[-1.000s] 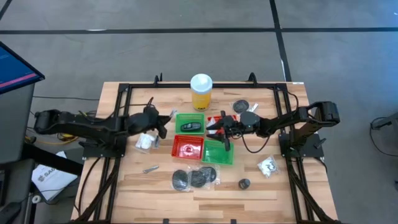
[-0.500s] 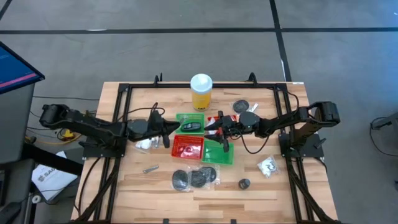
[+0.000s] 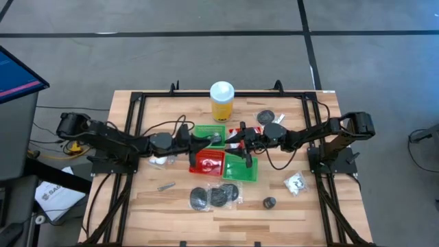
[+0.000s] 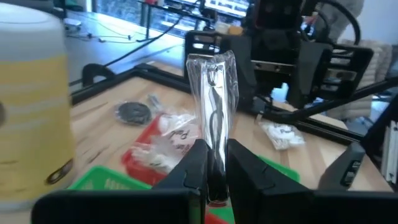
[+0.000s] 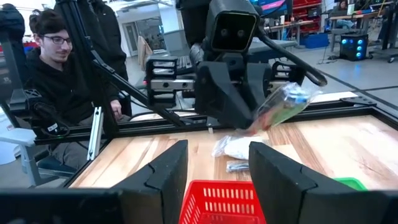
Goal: Pick & Place Travel size toiletries
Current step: Put the nail cutter into the right green bin
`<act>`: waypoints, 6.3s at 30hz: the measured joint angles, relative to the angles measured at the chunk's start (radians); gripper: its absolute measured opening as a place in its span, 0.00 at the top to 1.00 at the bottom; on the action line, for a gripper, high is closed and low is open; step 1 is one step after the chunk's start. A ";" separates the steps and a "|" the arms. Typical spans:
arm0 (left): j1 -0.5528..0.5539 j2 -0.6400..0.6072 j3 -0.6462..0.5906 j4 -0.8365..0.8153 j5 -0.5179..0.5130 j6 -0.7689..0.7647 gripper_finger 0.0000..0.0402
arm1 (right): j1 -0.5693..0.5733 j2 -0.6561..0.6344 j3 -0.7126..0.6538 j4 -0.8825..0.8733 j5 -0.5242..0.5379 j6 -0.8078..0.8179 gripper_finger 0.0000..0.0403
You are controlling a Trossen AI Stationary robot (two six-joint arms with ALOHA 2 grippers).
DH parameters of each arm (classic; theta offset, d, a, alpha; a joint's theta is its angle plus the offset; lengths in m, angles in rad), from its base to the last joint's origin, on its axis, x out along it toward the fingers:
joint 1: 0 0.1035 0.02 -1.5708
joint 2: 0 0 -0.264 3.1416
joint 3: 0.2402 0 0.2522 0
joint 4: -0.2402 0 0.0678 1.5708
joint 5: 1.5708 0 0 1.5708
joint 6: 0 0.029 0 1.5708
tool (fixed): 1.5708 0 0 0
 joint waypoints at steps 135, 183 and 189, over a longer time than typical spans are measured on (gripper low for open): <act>-0.060 0.011 0.053 0.002 0.026 0.097 0.68 | 0.139 -0.159 0.050 -0.903 0.134 0.150 0.72; -0.060 0.011 0.053 0.001 0.025 0.084 0.68 | -0.669 -0.384 0.050 -1.555 0.359 0.436 0.73; -0.060 0.011 0.053 0.000 0.026 0.072 0.68 | -0.769 -0.270 0.049 -1.474 0.254 0.422 0.73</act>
